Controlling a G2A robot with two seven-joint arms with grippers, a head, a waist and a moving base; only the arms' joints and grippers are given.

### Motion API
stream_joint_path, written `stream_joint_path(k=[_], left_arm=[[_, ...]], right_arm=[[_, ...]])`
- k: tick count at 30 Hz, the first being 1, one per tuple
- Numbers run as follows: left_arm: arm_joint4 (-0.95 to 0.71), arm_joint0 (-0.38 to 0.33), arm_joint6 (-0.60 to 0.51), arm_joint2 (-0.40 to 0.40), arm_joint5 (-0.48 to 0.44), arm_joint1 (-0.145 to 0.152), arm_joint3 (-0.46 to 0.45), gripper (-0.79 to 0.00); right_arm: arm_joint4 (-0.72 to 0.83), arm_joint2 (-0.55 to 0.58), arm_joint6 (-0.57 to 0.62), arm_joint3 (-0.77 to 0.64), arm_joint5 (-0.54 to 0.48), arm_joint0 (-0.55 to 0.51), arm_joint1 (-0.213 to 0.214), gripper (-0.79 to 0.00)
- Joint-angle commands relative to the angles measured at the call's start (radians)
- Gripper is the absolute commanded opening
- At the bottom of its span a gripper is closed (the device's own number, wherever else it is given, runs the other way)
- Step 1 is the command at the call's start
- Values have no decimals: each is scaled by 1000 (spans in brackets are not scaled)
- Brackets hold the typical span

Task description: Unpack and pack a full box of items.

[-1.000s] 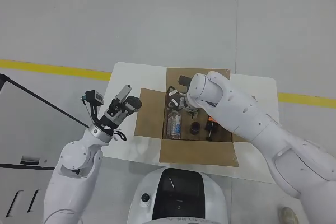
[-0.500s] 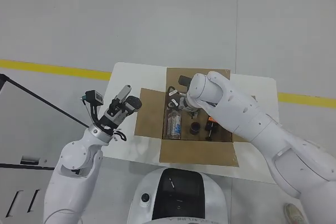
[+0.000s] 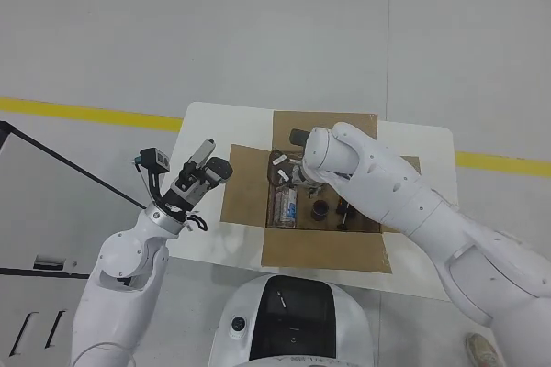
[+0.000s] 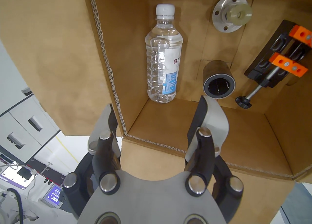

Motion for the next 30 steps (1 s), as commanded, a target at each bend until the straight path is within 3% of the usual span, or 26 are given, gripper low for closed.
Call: stream_joint_path(k=[1, 12, 15, 21, 30], left_arm=[[0, 0, 0, 0, 0, 0, 0, 0], [0, 0, 0, 0, 0, 0, 0, 0], [0, 0, 0, 0, 0, 0, 0, 0], [0, 0, 0, 0, 0, 0, 0, 0], [0, 0, 0, 0, 0, 0, 0, 0]], right_arm=[[4, -15, 0, 26, -2, 4, -12, -406], [-34, -101, 45, 222, -68, 40, -99, -376], [-45, -117, 26, 261, -89, 31, -124, -320], [-55, -129, -34, 344, -122, 25, -180, -348], [-48, -118, -101, 463, -176, 23, -245, -289]])
